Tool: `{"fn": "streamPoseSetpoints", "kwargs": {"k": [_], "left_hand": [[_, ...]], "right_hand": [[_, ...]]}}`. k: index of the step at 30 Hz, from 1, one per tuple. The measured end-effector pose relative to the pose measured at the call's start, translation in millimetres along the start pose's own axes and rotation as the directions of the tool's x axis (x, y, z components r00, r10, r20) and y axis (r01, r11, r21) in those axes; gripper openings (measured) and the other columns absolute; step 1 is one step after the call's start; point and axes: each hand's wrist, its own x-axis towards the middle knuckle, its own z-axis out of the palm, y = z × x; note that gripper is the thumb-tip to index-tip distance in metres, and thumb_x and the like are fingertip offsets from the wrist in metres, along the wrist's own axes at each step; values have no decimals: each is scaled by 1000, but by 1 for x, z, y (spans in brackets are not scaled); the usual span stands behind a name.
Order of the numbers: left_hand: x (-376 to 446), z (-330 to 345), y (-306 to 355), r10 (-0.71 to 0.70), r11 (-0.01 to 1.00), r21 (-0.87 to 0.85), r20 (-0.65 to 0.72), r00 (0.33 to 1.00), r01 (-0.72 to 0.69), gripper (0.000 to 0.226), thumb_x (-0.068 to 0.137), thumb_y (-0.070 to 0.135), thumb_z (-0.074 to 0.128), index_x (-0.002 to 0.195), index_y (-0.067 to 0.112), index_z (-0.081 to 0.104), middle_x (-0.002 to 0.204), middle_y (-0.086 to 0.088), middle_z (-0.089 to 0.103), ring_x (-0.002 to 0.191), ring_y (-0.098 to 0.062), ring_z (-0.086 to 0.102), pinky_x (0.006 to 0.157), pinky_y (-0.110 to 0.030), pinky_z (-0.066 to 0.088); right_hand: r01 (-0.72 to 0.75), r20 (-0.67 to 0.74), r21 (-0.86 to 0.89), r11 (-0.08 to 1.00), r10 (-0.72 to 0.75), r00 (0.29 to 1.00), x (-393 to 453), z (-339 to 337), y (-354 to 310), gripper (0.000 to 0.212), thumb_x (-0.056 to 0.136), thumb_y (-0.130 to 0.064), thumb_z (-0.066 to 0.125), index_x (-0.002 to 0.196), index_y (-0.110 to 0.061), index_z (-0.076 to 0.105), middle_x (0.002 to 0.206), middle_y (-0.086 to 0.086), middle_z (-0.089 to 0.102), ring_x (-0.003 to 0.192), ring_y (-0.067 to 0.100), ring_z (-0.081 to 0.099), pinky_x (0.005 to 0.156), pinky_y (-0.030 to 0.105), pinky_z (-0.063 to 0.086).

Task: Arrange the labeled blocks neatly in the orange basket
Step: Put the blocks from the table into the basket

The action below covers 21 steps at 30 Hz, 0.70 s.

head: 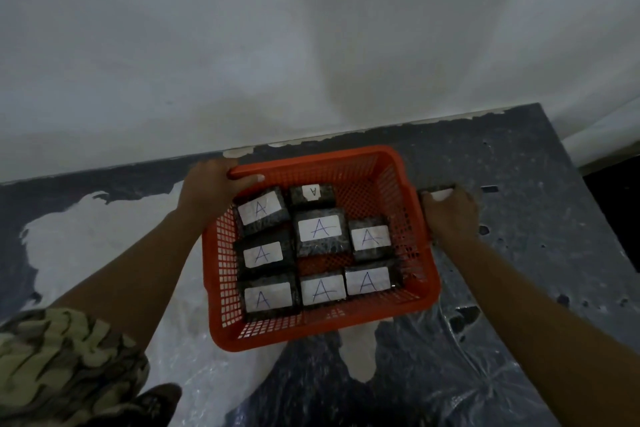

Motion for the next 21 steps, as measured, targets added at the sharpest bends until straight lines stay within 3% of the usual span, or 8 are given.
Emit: {"fn": "streamPoseSetpoints", "kwargs": {"k": [2,5,9,12,17,19,21], "left_hand": [[0,0,0,2,1000,7,3,1000,-2,54,79,70,54,78,17,65,65,1,64,51,-10,59,52,-21,43],[0,-1,0,2,1000,7,-2,1000,-2,56,77,73,51,77,18,64,64,2,63,51,-8,58,50,-19,39],[0,0,-1,-13,1000,18,11,1000,13,60,76,74,50,79,16,65,66,-1,65,52,-12,60,53,-23,46],[0,-1,0,-6,1000,26,5,1000,5,67,74,77,46,80,13,66,67,-3,66,53,-15,61,58,-29,53],[0,-2,2,-5,1000,5,25,1000,5,63,76,73,49,81,13,66,68,-3,66,53,-14,61,57,-28,51],[0,-3,3,-11,1000,7,18,1000,10,58,78,69,53,80,13,67,66,-3,66,53,-15,61,59,-30,53],[-1,-3,5,-19,1000,2,18,1000,19,53,79,65,57,77,13,66,65,-3,65,51,-14,60,57,-29,52]], "right_hand": [[-50,34,60,997,48,998,2,2,5,72,82,-49,66,137,-7,46,140,19,51,129,40,48,108,56,41],[-81,45,124,989,76,996,6,1,8,79,74,-54,70,134,-7,48,135,20,56,123,39,54,101,56,48],[-63,-26,259,964,72,997,2,-2,8,71,68,-44,85,122,-13,52,114,13,64,101,30,65,86,49,58],[0,-33,255,967,8,999,0,-6,7,62,65,-38,89,110,-25,48,95,-1,62,87,20,65,66,34,56],[30,12,250,968,-35,999,0,-15,-6,62,73,-24,87,126,-20,54,113,4,62,95,21,63,82,40,58],[166,-82,210,964,-151,985,-8,-21,-17,50,78,-22,83,121,-21,59,109,0,65,95,19,63,87,45,58],[390,-241,147,909,-349,906,-18,-27,-28,46,81,-19,79,122,-21,60,109,-2,64,100,18,60,92,46,55]]}}
